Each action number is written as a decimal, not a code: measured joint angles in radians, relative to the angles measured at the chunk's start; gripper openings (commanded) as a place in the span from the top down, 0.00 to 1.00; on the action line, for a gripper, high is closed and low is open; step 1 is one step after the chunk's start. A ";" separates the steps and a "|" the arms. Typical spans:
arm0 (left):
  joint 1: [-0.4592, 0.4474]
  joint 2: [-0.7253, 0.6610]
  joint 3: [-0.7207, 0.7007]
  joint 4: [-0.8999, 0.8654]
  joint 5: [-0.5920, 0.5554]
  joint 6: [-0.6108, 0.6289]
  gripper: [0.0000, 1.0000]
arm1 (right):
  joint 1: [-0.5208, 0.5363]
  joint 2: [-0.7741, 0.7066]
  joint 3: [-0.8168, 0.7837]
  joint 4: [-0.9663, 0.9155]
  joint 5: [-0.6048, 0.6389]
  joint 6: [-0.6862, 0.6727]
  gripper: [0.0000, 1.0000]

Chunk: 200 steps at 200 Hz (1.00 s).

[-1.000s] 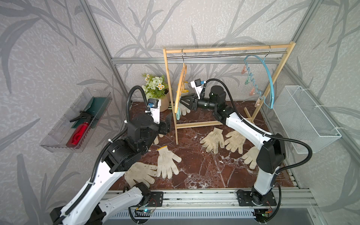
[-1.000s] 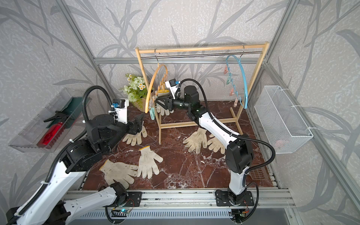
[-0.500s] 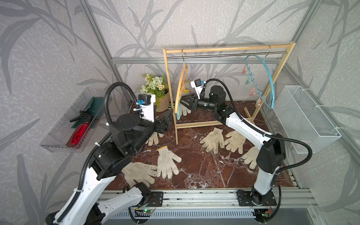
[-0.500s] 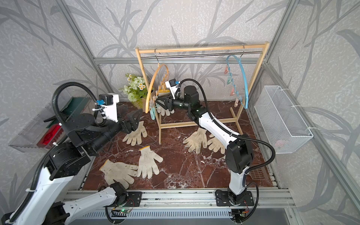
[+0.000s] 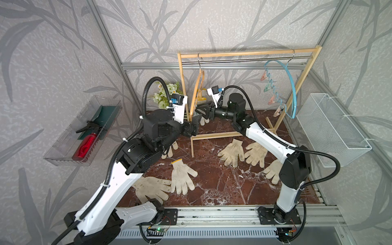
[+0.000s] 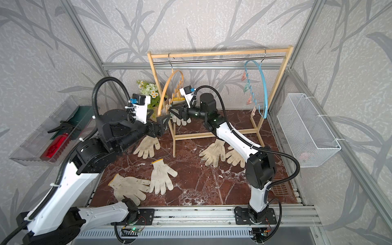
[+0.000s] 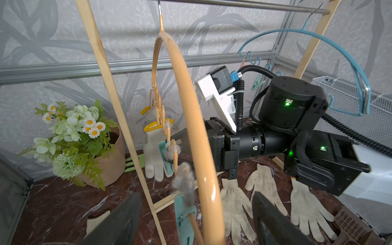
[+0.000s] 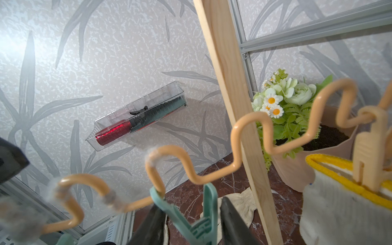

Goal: Clip the gloves onto a hanger to dry
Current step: Open the clamp at the hanger.

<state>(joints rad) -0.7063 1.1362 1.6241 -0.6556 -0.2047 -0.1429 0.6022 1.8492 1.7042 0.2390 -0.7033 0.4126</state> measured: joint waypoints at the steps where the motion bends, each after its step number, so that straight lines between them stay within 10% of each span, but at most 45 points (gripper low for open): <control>1: 0.000 0.001 0.000 -0.002 -0.003 0.002 0.24 | 0.000 0.000 0.000 0.000 0.000 0.000 0.56; 200: 0.014 -0.009 0.004 -0.071 -0.217 0.071 0.60 | 0.001 0.088 0.070 0.065 -0.059 0.090 0.36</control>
<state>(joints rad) -0.6918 1.1271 1.6279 -0.7265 -0.4217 -0.0719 0.6029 1.9369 1.7741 0.3038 -0.7624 0.5026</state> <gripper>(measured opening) 0.404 0.645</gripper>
